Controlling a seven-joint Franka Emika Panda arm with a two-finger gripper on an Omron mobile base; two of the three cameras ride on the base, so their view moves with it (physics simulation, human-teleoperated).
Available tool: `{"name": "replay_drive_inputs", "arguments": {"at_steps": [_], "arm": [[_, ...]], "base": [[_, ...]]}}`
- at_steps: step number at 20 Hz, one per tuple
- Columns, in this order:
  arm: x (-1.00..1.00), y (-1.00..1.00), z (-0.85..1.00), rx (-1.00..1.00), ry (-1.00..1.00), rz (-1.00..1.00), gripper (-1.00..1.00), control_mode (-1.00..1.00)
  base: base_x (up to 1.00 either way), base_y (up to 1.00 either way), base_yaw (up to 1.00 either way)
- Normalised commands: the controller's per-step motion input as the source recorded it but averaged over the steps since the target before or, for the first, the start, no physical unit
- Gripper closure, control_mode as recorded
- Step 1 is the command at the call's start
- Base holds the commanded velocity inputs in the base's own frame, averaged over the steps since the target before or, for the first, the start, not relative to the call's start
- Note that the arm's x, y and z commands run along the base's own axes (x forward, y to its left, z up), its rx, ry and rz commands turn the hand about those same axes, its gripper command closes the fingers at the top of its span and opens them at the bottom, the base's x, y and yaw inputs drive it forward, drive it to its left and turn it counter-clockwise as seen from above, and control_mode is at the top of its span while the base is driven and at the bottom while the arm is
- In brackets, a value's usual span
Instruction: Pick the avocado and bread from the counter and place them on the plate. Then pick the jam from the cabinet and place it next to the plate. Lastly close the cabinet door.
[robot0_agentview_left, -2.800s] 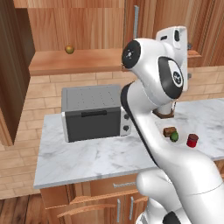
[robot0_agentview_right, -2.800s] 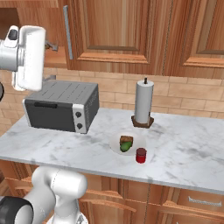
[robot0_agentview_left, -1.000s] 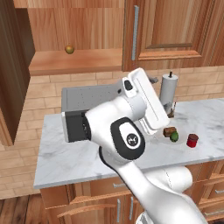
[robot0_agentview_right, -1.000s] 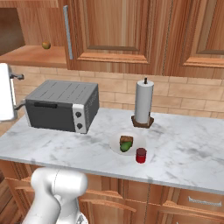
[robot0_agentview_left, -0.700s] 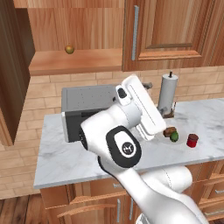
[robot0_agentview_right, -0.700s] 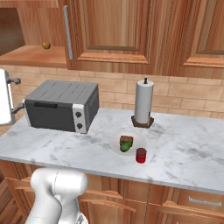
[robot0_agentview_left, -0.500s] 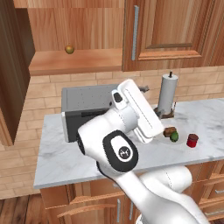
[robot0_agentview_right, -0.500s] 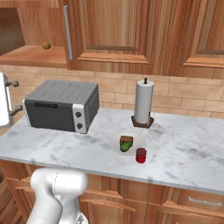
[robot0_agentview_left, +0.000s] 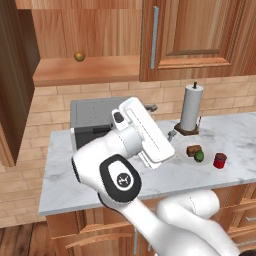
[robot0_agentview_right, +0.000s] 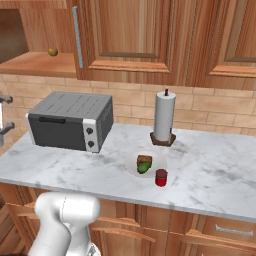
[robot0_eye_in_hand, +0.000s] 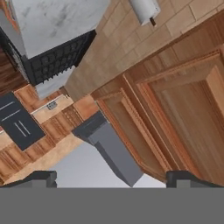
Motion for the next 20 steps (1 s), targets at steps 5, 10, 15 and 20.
{"name": "replay_drive_inputs", "arguments": {"at_steps": [5,10,15,20], "arm": [[0.0,0.41,-0.16,-0.06,0.03,-0.01,-1.0,-1.0],[0.0,0.37,-0.2,-0.08,0.0,0.0,-1.0,-1.0],[0.0,0.38,-0.13,-0.07,0.0,0.0,-1.0,-1.0],[0.0,0.38,-0.12,-0.06,0.01,-0.01,-1.0,-1.0]], "base": [[0.0,0.0,0.0],[0.0,0.0,0.0],[0.0,0.0,0.0],[0.0,0.0,0.0]]}}
